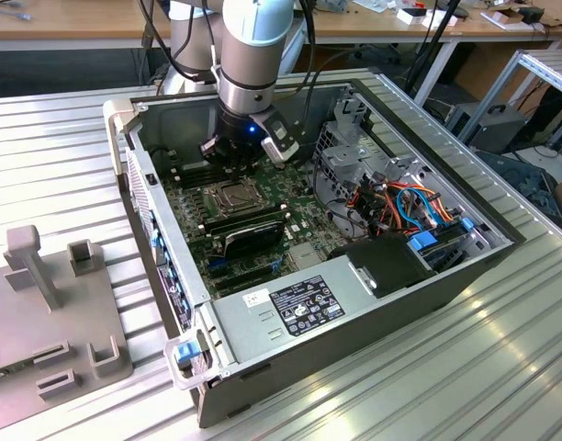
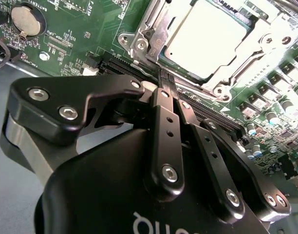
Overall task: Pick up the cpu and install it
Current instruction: 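Install the first cpu locking lever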
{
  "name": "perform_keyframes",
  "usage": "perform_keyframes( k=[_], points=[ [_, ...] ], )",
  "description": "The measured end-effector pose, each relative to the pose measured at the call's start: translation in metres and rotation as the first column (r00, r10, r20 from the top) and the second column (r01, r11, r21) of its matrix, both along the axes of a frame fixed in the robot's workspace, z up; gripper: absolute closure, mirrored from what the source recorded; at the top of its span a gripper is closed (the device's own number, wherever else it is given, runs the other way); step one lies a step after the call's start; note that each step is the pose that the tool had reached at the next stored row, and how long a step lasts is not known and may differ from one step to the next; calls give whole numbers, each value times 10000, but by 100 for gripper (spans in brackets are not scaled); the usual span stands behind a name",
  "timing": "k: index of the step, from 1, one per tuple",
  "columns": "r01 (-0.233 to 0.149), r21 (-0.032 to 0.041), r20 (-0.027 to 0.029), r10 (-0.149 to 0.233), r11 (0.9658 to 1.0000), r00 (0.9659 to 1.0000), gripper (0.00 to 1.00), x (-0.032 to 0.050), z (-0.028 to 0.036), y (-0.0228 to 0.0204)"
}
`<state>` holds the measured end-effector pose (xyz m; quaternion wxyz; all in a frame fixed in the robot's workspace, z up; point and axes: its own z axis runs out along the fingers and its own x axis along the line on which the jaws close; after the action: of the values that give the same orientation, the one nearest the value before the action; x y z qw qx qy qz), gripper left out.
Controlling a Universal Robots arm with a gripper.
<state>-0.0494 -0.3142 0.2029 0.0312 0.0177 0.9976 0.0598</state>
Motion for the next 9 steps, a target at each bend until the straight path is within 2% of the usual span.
perform_keyframes(
  k=[6,9],
  points=[
    [0,-14,-4,0,10000,10000,89,0,85,0],
    [0,-16,-4,0,10000,10000,89,0,170,0]
  ],
)
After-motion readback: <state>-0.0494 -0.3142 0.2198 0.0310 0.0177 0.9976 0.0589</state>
